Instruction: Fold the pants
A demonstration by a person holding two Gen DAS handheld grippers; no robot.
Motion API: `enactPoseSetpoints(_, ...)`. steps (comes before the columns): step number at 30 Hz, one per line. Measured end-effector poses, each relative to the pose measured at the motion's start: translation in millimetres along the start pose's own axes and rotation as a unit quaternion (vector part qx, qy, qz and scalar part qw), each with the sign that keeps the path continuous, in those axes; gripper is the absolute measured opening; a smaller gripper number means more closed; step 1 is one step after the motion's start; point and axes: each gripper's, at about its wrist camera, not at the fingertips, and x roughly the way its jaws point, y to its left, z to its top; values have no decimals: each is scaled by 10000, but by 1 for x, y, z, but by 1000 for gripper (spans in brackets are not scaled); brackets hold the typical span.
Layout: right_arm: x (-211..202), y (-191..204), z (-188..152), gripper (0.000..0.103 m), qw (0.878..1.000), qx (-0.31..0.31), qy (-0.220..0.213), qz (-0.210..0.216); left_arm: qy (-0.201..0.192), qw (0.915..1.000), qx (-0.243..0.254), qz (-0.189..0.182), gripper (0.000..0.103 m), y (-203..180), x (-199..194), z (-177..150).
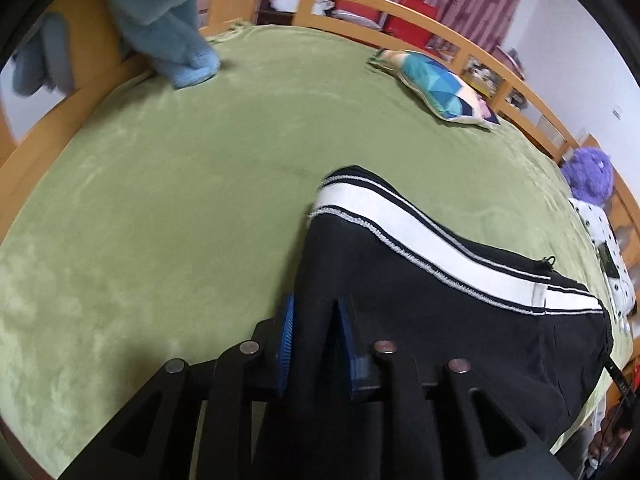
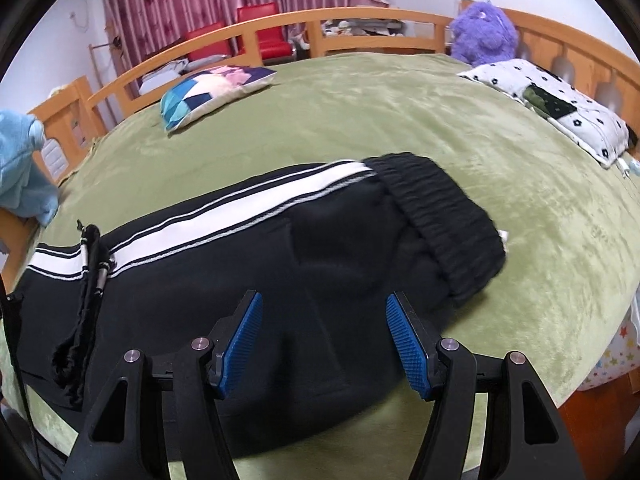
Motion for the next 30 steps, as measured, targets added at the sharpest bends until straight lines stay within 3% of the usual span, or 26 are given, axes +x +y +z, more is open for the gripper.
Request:
enactPoseSetpoints(2, 1, 11, -2, 64, 9998, 2, 75, 163, 35, 9999, -136, -102, 40, 11, -5, -10)
enactPoseSetpoints(6, 2, 47, -4, 64, 9985, -258, 105, 462, 232, 9995, -178, -156, 40, 24, -8, -33)
enactPoseSetpoints(8, 1, 73, -7, 64, 9958, -363, 148, 822, 352, 9989, -207, -230, 41, 27, -8, -45)
enactPoseSetpoints(10, 0, 105, -12, 64, 9903, -526, 236, 1265, 451, 9984, -210, -261, 50, 28, -7, -55)
enactPoseSetpoints(17, -3, 213, -47, 63, 9690, -1368, 490, 1998, 351, 9991, 248, -35, 58, 17, -18, -69)
enactPoseSetpoints(18, -1, 225, -54, 58, 9677, -1510, 580, 1936, 342, 9991, 251, -37, 58, 18, -19, -70)
enactPoseSetpoints(19, 5, 239, -65, 45, 9674, -1685, 711, 1753, 338, 9991, 236, -66, 58, 19, -20, -72)
enactPoseSetpoints(21, 11, 248, -78, 30, 9700, -1809, 765, 1431, 341, 9991, 185, -146, 58, 23, -23, -75)
enactPoseSetpoints(23, 4, 249, -87, 23, 9686, -1961, 633, 1392, 338, 9991, 150, -192, 58, 24, -24, -76)
enactPoseSetpoints(25, -7, 238, -88, 15, 9658, -1786, 600, 1779, 328, 9991, 144, -213, 58, 26, -25, -77)
enactPoseSetpoints(28, -7, 204, -84, 14, 9596, -1014, 882, 2473, 344, 9989, 135, -294, 58, 26, -24, -76)
enactPoseSetpoints(30, -1, 205, -91, 15, 9608, -1045, 993, 2368, 372, 9986, 70, -358, 60, 27, -23, -76)
